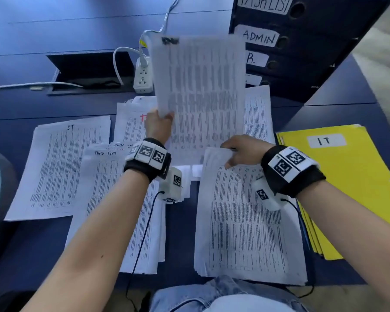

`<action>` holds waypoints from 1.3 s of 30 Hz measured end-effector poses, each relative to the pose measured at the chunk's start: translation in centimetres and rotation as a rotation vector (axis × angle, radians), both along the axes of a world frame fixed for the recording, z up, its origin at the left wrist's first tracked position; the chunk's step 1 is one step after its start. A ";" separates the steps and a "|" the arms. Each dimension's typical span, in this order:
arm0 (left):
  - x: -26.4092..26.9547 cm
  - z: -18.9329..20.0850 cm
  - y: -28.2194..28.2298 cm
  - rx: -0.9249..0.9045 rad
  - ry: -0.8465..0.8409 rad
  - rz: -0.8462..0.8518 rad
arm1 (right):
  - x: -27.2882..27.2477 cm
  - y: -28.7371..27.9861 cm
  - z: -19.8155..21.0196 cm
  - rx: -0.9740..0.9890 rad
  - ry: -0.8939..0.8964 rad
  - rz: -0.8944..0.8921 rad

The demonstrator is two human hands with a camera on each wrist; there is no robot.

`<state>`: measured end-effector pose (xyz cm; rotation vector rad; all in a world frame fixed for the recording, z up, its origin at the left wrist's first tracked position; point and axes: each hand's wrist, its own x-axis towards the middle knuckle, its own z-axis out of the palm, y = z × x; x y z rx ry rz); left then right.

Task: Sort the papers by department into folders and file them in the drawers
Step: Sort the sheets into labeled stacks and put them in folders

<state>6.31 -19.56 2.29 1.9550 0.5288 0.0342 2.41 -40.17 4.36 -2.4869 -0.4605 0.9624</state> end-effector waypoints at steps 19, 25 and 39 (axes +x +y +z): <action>0.3 -4.0 -6.0 -0.197 0.372 -0.477 | 0.0 0.2 -3.3 0.022 -0.040 -0.163; -0.6 -2.7 -6.1 -0.134 0.268 -0.440 | -0.3 1.0 -4.7 -0.110 -0.178 -0.194; -5.3 0.7 7.1 -0.037 0.055 -0.147 | -3.0 10.4 -1.9 0.183 -0.314 -0.210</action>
